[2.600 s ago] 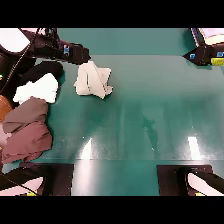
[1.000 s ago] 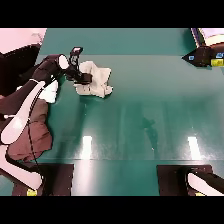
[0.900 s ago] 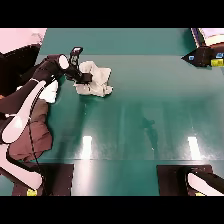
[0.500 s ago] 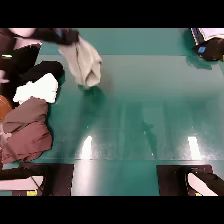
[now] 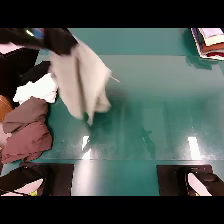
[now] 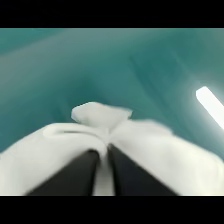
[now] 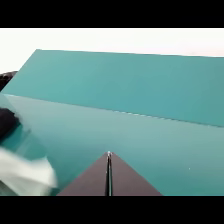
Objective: Fold the shirts.
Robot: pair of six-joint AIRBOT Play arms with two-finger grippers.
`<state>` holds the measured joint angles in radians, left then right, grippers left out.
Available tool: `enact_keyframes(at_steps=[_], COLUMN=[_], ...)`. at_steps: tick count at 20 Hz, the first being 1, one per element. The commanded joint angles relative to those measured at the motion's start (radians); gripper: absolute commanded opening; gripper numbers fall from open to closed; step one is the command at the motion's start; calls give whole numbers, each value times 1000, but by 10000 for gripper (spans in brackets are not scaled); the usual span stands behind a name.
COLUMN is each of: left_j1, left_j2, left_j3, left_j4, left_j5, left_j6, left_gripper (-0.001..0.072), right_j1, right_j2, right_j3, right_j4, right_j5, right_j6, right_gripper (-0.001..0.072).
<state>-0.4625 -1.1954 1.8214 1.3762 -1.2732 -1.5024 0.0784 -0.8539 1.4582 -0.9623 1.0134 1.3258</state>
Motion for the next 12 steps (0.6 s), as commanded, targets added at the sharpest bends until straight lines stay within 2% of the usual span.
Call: enact_keyframes(at_steps=[1, 3, 6, 9, 12], left_j1=[-61, -8, 146, 258, 312], left_j2=[-21, -25, -32, -44, -104], left_j3=[-121, -127, -171, -385, -611], left_j4=[14, 71, 70, 31, -24], left_j5=[20, 32, 38, 105, 242], left_j6=[44, 38, 7, 8, 12], left_gripper=[528, 528, 528, 528, 528], right_j1=[-1, -1, -1, -1, -1], right_j2=[7, 7, 6, -3, -25], right_j3=[1, 1, 0, 0, 0], right_j4=[1, 1, 1, 0, 3], right_j5=[34, 45, 50, 55, 85], right_j6=[0, 0, 0, 0, 1], right_gripper=[13, 13, 13, 13, 13])
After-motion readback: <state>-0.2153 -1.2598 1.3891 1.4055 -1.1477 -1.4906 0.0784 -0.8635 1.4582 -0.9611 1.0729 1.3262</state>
